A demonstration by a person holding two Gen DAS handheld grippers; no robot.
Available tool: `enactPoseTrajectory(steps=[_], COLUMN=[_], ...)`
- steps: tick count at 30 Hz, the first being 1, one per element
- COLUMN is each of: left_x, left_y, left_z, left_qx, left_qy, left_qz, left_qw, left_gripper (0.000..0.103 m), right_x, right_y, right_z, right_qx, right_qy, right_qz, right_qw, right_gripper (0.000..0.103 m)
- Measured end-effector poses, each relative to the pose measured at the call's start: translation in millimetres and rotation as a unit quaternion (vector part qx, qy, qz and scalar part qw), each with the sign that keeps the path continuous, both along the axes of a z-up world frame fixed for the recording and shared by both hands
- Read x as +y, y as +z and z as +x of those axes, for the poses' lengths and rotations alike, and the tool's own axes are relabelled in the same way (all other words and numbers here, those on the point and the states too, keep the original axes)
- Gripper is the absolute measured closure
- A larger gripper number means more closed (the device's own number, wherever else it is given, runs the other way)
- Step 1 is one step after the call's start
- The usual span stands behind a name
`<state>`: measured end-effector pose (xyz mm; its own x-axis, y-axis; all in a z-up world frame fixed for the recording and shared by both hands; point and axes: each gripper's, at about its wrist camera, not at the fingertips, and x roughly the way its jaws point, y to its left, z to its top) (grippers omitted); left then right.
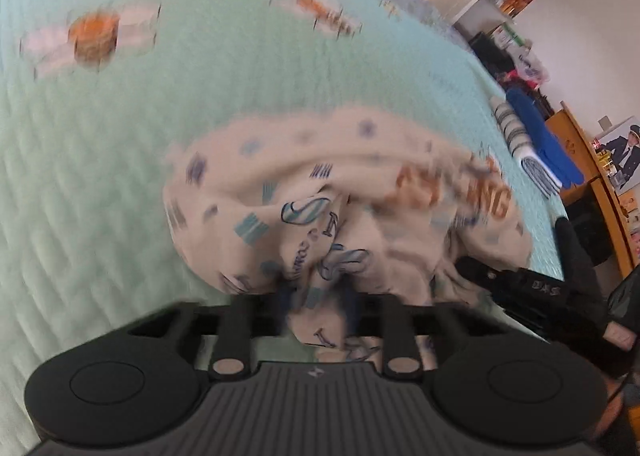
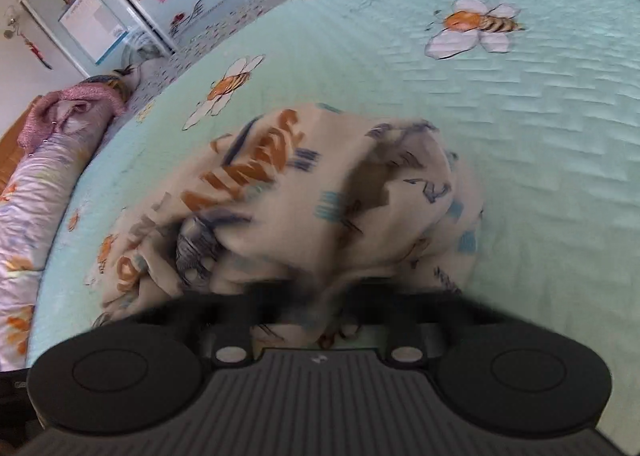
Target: Fold clothes
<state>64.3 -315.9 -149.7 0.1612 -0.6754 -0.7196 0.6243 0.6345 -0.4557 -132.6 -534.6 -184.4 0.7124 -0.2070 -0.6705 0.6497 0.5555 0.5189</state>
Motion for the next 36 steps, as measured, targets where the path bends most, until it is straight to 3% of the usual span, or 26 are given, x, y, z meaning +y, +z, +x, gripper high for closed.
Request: enactPoseTrajectory(steps=[3,6,9,10,11,13,18,22,27,29,33,36], left_x=[20,47,69,72,73,76,93,99,82,66,23,-13], left_y=[37,79,103,103,98,80,40,28,42,44,39,23], left_z=[3,1,-1,0,1,4,-9,-23,-46,-54,-70,-80], left_qx=[-0.086,-0.165,-0.204,-0.203,-0.196,-0.163,-0.112,-0.091,-0.108,-0.116,-0.135,-0.147], left_qy=[0.023,0.031,0.032,0.034,0.037,0.044,0.044,0.041,-0.013,-0.042,-0.098,-0.132], left_qz=[-0.022,-0.057,-0.072,-0.062,-0.049,-0.015,0.016,0.019,-0.008,-0.013,0.0,0.023], left_qw=[0.9958,0.9841,0.9757,0.9766,0.9787,0.9855,0.9926,0.9949,0.994,0.9922,0.986,0.98], left_gripper=[0.088,0.088,0.087,0.086,0.085,0.084,0.079,0.077,0.074,0.063,0.06,0.057], right_x=[-2,7,15,16,15,25,66,93,86,83,75,61], right_y=[45,99,141,142,138,122,68,39,46,53,53,45], right_z=[-15,-36,-50,-52,-50,-52,-57,-42,-27,-31,-52,-79], right_qx=[-0.044,-0.083,-0.102,-0.094,-0.076,-0.044,-0.017,0.019,0.004,-0.005,0.002,0.003], right_qy=[-0.014,-0.009,0.003,0.005,0.01,-0.003,0.022,0.056,0.034,0.012,-0.036,-0.073], right_qz=[-0.064,-0.141,-0.198,-0.2,-0.197,-0.193,-0.106,-0.084,-0.064,-0.071,-0.102,-0.09], right_qw=[0.997,0.986,0.975,0.975,0.977,0.98,0.994,0.995,0.997,0.997,0.994,0.993], right_gripper=[0.097,0.097,0.092,0.08,0.055,0.037,0.037,0.037,0.037,0.037,0.037,0.037])
